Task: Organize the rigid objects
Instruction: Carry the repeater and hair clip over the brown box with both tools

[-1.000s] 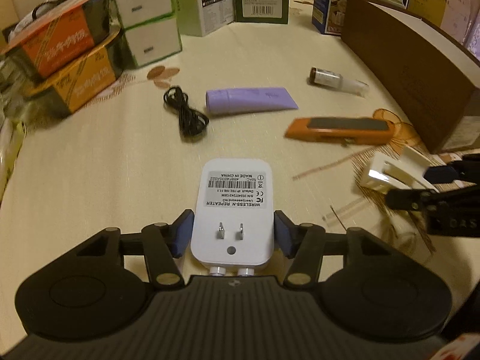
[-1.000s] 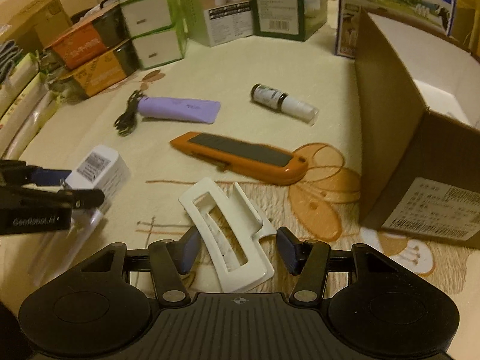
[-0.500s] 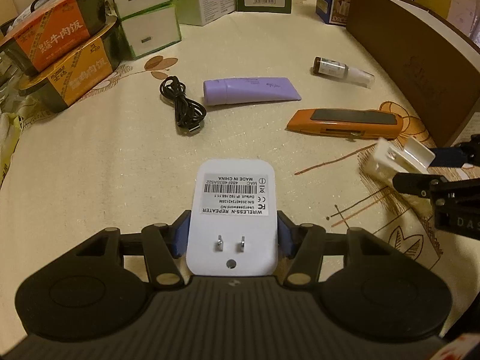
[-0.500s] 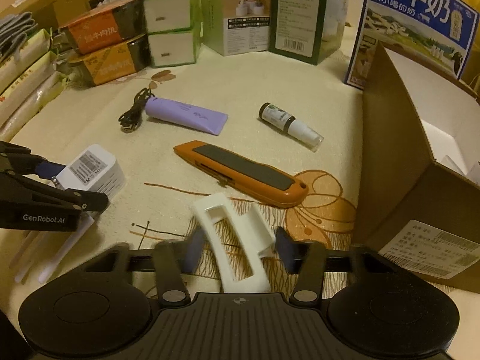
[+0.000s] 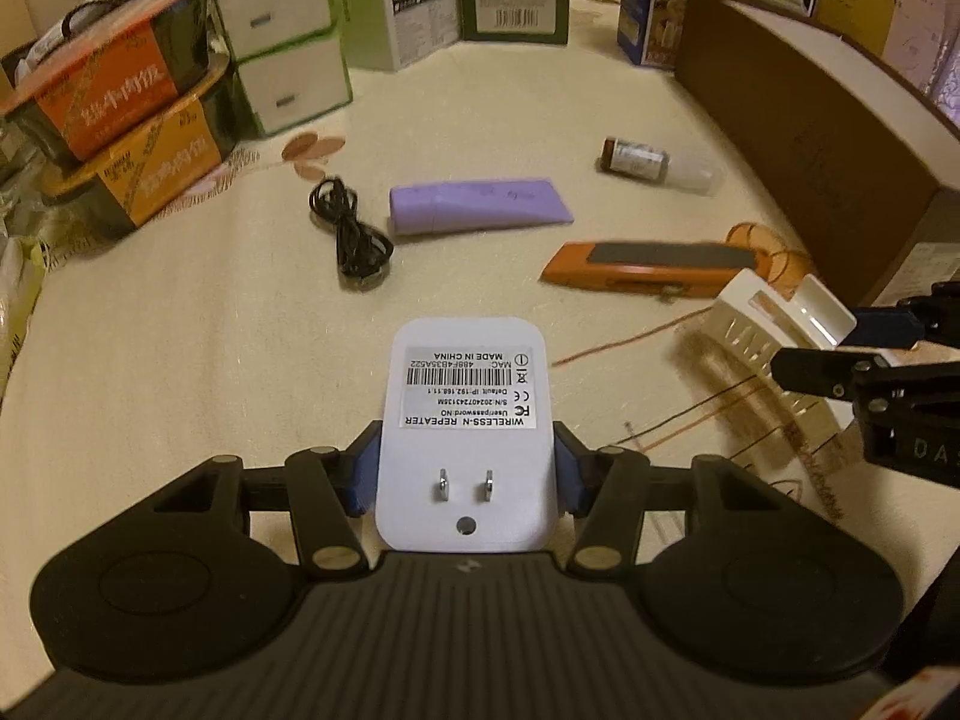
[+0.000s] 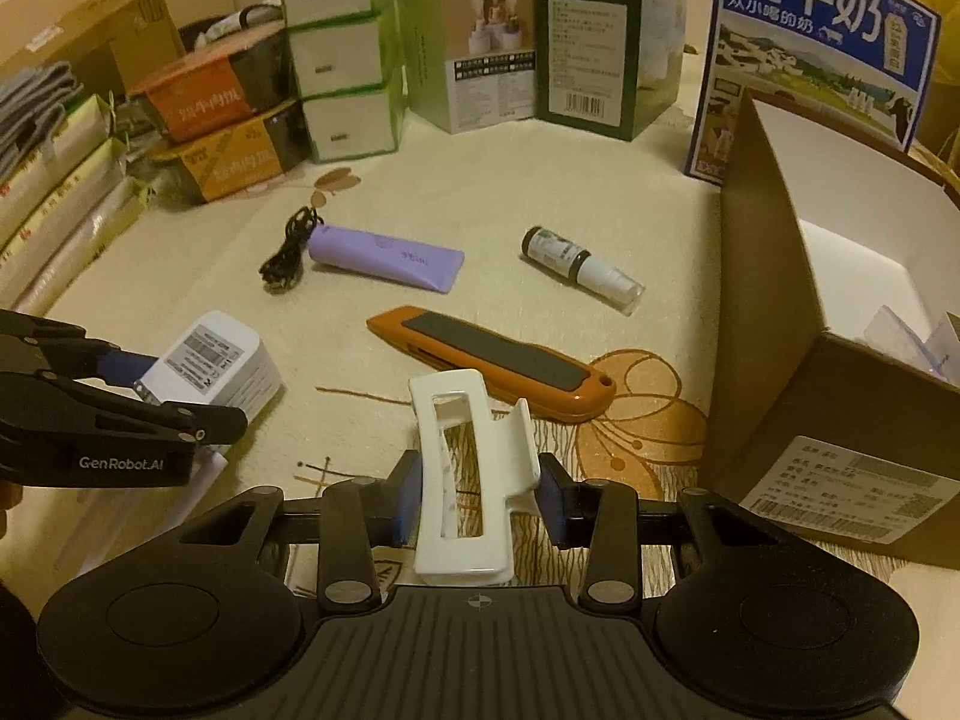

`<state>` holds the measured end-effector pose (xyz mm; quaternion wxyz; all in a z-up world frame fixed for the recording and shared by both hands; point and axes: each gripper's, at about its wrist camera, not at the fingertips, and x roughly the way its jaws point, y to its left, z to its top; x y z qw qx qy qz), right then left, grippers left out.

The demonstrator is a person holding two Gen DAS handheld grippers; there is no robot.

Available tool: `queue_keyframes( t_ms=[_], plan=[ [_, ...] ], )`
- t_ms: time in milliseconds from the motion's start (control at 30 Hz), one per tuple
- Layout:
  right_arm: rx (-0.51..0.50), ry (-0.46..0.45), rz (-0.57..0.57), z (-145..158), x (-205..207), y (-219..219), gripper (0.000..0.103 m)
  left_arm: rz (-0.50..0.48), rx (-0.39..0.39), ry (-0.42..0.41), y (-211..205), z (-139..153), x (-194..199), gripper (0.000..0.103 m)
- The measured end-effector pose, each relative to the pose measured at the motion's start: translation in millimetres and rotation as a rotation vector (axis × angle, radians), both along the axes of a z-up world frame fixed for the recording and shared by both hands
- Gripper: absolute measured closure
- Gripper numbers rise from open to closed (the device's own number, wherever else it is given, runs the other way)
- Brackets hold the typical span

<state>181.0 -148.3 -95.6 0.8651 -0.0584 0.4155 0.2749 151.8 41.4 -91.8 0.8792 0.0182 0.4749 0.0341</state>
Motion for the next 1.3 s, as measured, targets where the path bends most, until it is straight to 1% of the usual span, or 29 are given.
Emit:
queue_keyframes(
  t_ms=[200, 433, 633, 867, 967, 1067, 1300],
  plan=[
    [0.04, -0.027, -0.01, 23, -4, -11, 0.066, -0.017, 0.005, -0.044, -12, 29, 2, 0.051],
    [0.083, -0.08, -0.058, 61, 1, -37, 0.066, -0.068, 0.007, -0.106, -42, 69, 19, 0.051],
    [0.111, -0.112, -0.152, 90, 20, -80, 0.066, -0.147, -0.01, -0.171, -85, 105, 50, 0.051],
    [0.119, -0.11, -0.267, 106, 58, -141, 0.066, -0.236, -0.065, -0.204, -143, 134, 96, 0.051],
    [0.122, -0.108, -0.309, 110, 78, -166, 0.066, -0.262, -0.092, -0.204, -169, 140, 119, 0.051],
    [0.115, -0.11, -0.335, 111, 97, -185, 0.066, -0.287, -0.096, -0.192, -195, 139, 142, 0.051],
    [0.098, -0.077, -0.371, 100, 146, -215, 0.066, -0.31, -0.071, -0.143, -239, 119, 195, 0.051]
  ],
)
